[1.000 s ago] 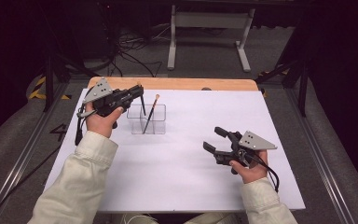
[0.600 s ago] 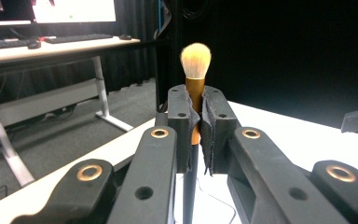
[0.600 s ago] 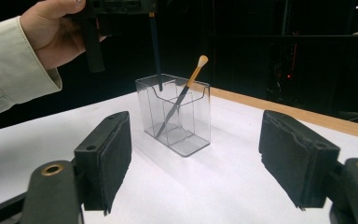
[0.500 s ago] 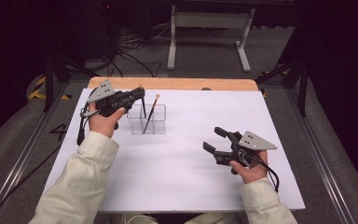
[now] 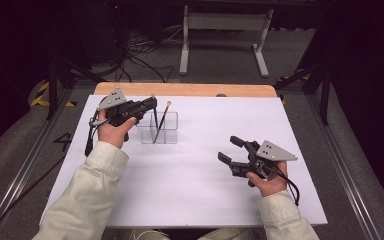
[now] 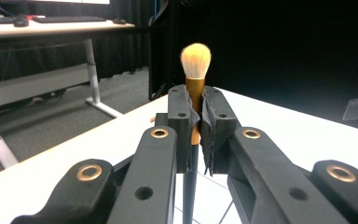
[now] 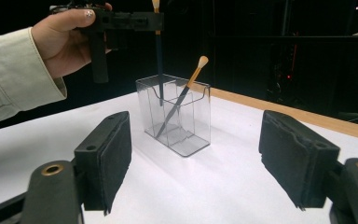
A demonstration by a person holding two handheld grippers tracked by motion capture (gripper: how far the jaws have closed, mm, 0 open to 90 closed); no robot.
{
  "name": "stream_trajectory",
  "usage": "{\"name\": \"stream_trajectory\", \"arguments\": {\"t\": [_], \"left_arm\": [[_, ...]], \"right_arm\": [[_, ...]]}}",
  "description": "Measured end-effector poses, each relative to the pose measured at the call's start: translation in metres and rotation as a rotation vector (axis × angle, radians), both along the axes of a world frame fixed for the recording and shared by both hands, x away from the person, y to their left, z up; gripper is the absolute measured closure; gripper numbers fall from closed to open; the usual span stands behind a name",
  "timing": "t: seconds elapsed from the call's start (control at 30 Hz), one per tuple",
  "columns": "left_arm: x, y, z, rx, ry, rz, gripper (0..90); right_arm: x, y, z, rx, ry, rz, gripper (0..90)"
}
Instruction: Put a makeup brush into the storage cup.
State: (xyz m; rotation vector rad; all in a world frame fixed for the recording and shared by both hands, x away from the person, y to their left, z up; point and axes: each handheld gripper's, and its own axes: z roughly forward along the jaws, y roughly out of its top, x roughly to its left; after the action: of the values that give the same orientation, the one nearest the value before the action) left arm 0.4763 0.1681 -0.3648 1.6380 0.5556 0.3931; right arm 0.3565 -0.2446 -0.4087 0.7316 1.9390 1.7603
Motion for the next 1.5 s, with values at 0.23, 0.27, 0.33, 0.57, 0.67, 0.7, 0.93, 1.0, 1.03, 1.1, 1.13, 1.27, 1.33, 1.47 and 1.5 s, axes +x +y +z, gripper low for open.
{"name": "stream_trajectory", "arguments": {"t": [0.23, 0.27, 0.33, 0.57, 0.67, 0.7, 0.93, 1.0, 1.03, 1.1, 1.13, 1.27, 1.33, 1.47, 1.5], "left_arm": [[0.001, -0.001, -0.001, -0.007, 0.003, -0.004, 81.2], [0.001, -0.002, -0.001, -0.02, 0.003, -0.001, 75.0], [0.001, -0.003, -0.001, -0.033, 0.018, 0.02, 48.8], [-0.006, 0.005, 0.003, 0.026, 0.033, 0.083, 12.6], [-0.015, 0.013, 0.005, 0.037, 0.012, 0.108, 9.1], [-0.018, 0.014, 0.005, 0.037, 0.012, 0.105, 9.1], [-0.041, 0.022, 0.008, 0.062, -0.015, 0.088, 8.6], [-0.048, 0.025, 0.007, 0.063, -0.018, 0.083, 8.4], [-0.048, 0.025, 0.007, 0.063, -0.018, 0.083, 7.9], [-0.053, 0.028, 0.005, 0.054, -0.01, 0.076, 7.8], [-0.057, 0.031, 0.003, 0.06, -0.011, 0.075, 7.1], [-0.067, 0.035, -0.003, 0.064, -0.008, 0.063, 6.6], [-0.071, 0.036, -0.005, 0.065, -0.011, 0.06, 6.5], [-0.084, 0.041, -0.01, 0.063, -0.007, 0.043, 6.2], [-0.084, 0.041, -0.01, 0.063, -0.007, 0.043, 6.2]], "right_arm": [[0.0, 0.0, 0.001, 0.001, -0.003, 0.0, 26.3], [0.0, 0.0, 0.001, 0.0, -0.004, -0.001, 26.2], [0.0, -0.001, 0.001, 0.001, -0.006, -0.003, 26.3], [-0.001, -0.004, 0.003, 0.003, -0.007, -0.009, 26.2], [-0.001, -0.006, 0.003, 0.002, -0.012, -0.015, 26.2], [-0.001, -0.007, 0.004, 0.002, -0.012, -0.015, 26.2], [0.002, -0.008, 0.005, -0.001, -0.011, -0.016, 25.5], [0.003, -0.01, 0.005, -0.003, -0.017, -0.017, 25.3], [0.003, -0.011, 0.006, -0.004, -0.02, -0.015, 25.0], [0.004, -0.012, 0.007, -0.007, -0.024, -0.016, 24.7], [0.004, -0.013, 0.008, -0.007, -0.027, -0.017, 24.5], [0.005, -0.019, 0.01, -0.005, -0.03, -0.023, 24.2], [0.005, -0.023, 0.01, -0.006, -0.03, -0.028, 23.6], [0.004, -0.028, 0.012, -0.01, -0.025, -0.027, 22.4], [0.004, -0.028, 0.012, -0.01, -0.025, -0.027, 22.4]]}}
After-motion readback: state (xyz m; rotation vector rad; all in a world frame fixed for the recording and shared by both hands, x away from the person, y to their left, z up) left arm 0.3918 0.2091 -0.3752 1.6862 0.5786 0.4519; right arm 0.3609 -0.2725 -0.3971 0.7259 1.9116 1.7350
